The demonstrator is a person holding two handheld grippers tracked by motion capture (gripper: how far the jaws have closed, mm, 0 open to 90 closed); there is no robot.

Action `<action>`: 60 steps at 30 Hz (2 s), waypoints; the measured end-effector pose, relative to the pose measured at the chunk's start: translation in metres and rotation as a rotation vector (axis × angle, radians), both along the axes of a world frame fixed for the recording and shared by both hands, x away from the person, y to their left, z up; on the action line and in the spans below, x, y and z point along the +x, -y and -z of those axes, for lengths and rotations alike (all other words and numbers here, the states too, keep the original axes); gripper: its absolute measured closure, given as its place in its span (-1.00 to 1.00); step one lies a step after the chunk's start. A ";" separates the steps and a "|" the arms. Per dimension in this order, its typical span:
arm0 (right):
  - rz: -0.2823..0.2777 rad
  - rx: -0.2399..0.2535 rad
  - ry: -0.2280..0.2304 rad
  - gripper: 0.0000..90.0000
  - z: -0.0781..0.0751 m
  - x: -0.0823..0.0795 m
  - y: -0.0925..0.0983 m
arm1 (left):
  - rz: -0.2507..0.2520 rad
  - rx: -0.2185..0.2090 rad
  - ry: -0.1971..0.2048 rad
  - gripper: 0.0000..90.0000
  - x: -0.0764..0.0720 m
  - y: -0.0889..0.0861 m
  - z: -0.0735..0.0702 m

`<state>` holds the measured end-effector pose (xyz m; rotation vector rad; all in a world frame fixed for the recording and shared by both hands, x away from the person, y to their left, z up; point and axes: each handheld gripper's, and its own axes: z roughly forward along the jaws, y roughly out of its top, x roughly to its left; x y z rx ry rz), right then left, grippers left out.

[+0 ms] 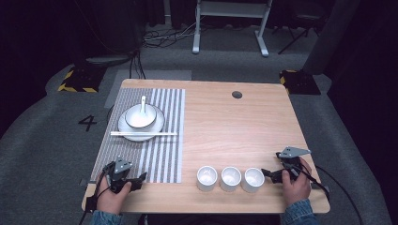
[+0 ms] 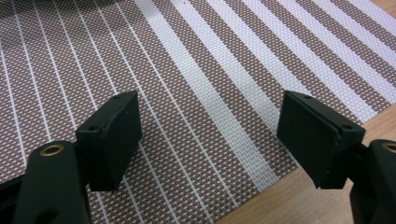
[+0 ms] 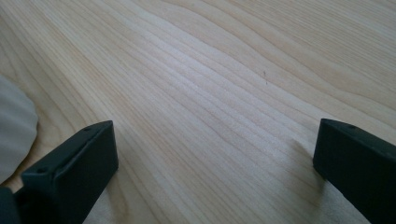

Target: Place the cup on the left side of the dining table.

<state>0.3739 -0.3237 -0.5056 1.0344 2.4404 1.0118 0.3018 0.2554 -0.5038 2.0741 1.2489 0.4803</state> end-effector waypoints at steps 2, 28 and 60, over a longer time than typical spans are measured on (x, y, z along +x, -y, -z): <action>0.000 0.000 0.000 -1.00 0.000 0.000 0.000 | 0.001 0.000 0.001 -0.51 0.000 0.000 0.000; 0.000 0.001 -0.001 -1.00 0.000 0.000 0.000 | -0.012 -0.020 0.002 -0.48 0.000 0.000 -0.001; 0.000 0.001 -0.001 -1.00 0.000 0.000 0.000 | 0.121 -0.070 0.095 -0.50 -0.013 0.023 -0.077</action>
